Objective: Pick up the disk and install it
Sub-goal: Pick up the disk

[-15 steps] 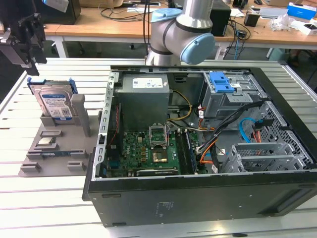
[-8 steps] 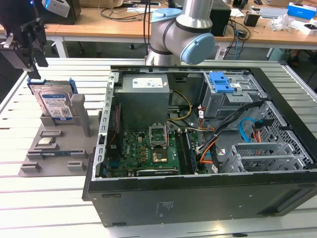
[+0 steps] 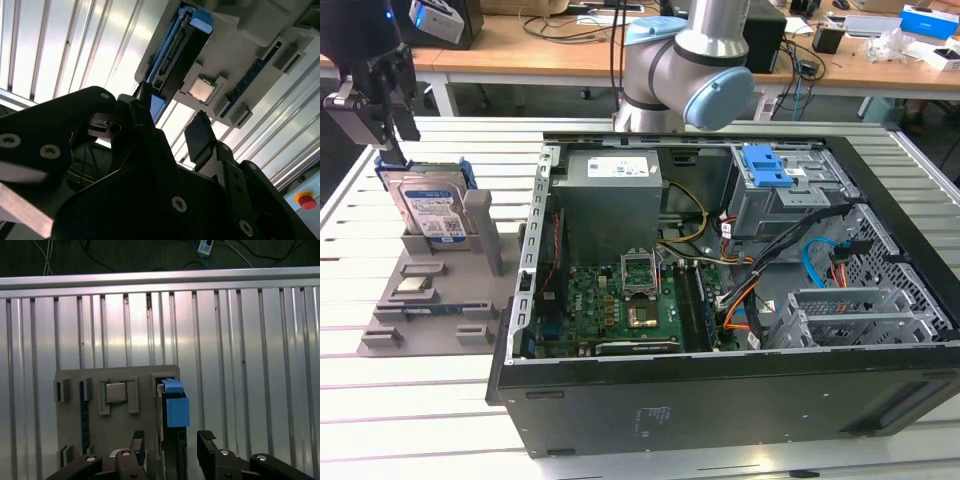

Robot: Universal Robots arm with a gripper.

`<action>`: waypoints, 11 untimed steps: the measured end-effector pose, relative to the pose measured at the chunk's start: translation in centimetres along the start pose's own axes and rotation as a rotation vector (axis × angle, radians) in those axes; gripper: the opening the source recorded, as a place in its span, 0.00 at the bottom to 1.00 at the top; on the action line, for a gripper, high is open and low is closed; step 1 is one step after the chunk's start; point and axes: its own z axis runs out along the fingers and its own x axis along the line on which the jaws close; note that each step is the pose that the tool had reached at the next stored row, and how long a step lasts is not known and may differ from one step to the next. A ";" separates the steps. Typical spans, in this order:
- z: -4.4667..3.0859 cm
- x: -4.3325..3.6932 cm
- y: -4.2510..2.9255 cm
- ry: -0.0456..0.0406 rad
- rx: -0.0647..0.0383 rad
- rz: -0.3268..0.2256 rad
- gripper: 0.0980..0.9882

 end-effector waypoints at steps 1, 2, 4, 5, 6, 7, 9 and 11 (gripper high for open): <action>0.01 -0.17 0.01 0.0001 0.000 0.000 0.50; 0.03 -0.33 0.02 0.0001 0.000 -0.001 0.50; 0.06 -0.69 0.04 0.0001 0.000 -0.002 0.50; 0.08 -0.86 0.05 0.0002 0.000 -0.003 0.50; 0.16 -0.98 0.05 0.0002 0.000 -0.003 0.50; 0.25 -1.02 0.05 0.0002 0.000 -0.003 0.50; 0.43 -1.06 0.03 0.0003 0.000 -0.004 0.50; 1.29 -1.05 0.00 0.0002 0.000 -0.003 0.50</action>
